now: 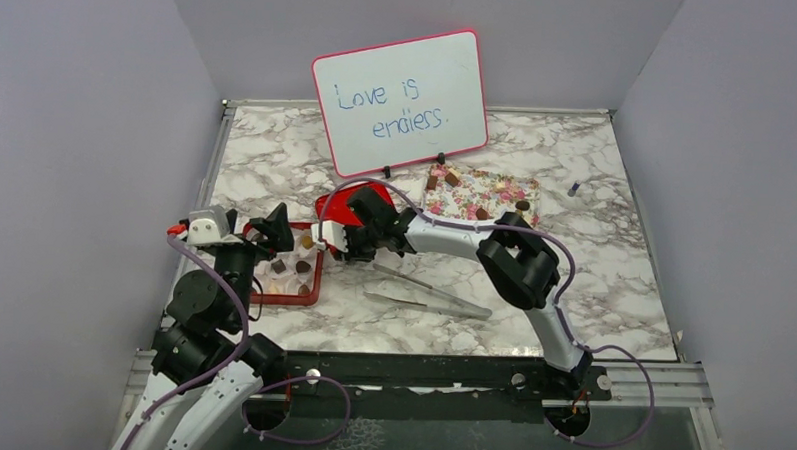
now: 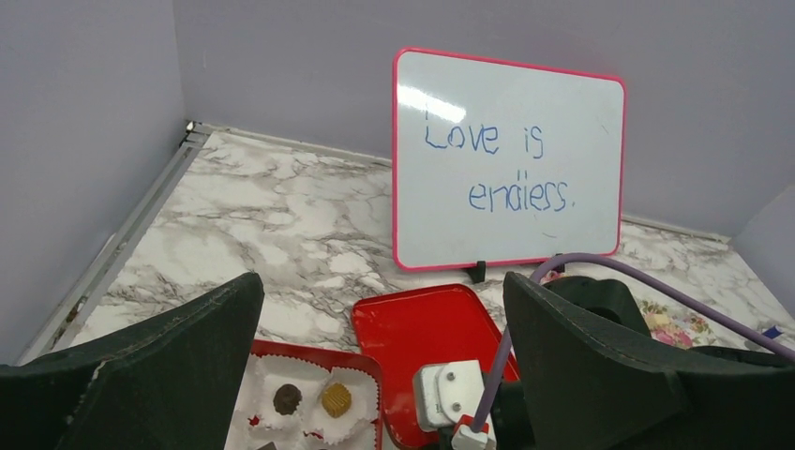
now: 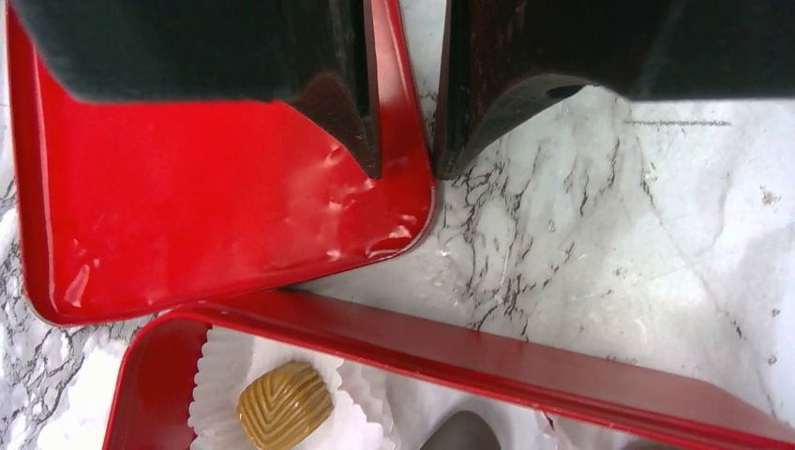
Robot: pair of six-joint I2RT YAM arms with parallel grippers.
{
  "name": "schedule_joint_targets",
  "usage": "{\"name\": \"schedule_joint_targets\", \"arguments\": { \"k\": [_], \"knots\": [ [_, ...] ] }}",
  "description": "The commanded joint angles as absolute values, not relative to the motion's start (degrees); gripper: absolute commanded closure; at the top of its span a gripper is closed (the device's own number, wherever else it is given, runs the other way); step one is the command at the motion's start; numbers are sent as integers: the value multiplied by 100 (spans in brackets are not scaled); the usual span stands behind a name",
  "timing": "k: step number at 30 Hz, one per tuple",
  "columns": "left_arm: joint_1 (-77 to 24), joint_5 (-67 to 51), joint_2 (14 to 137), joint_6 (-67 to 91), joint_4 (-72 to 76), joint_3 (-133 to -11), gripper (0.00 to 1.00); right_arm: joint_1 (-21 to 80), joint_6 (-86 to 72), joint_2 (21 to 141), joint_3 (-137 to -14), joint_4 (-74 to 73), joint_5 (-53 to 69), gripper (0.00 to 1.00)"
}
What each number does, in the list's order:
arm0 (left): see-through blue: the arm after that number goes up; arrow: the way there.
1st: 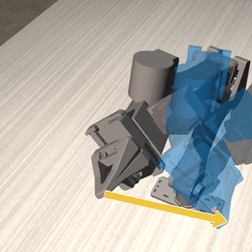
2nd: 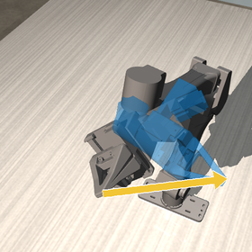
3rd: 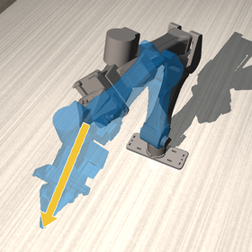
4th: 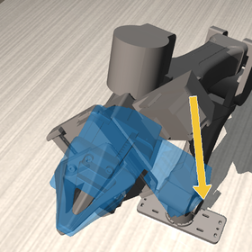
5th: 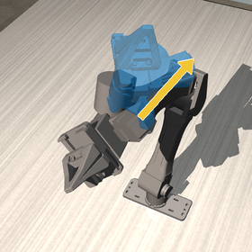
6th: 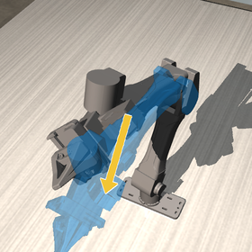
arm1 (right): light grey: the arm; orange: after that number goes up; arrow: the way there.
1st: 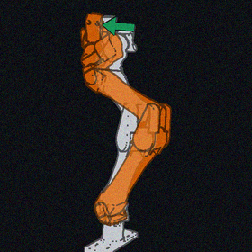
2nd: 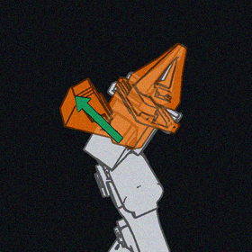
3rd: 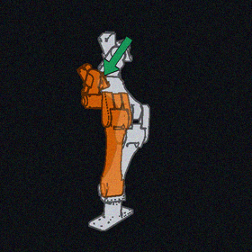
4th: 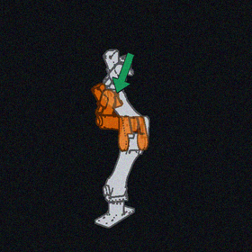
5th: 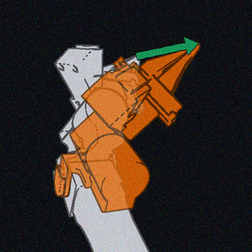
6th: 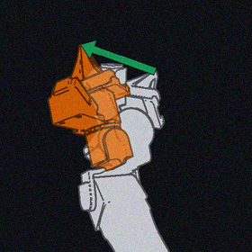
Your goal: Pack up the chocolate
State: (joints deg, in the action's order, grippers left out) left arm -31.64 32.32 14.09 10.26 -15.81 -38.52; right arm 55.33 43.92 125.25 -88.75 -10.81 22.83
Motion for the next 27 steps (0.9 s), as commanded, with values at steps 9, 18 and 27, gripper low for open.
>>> {"name": "schedule_joint_targets", "arguments": {
  "k": [9, 18, 27],
  "knots": [
    [-3339, 3243, 1289, 906, -1230, -3526, 5, 5516, 4625, 12807, -9264, -1735, 2904, 94],
    [-3433, 2507, 1304, 424, -1054, -3432, 5, 5510, 4537, 11689, -8814, -1391, 2880, 99],
    [-3498, 1330, 1426, -920, -1239, -3155, 8, 5510, 4451, 10732, -8253, -1462, 2708, 99]
  ]
}}
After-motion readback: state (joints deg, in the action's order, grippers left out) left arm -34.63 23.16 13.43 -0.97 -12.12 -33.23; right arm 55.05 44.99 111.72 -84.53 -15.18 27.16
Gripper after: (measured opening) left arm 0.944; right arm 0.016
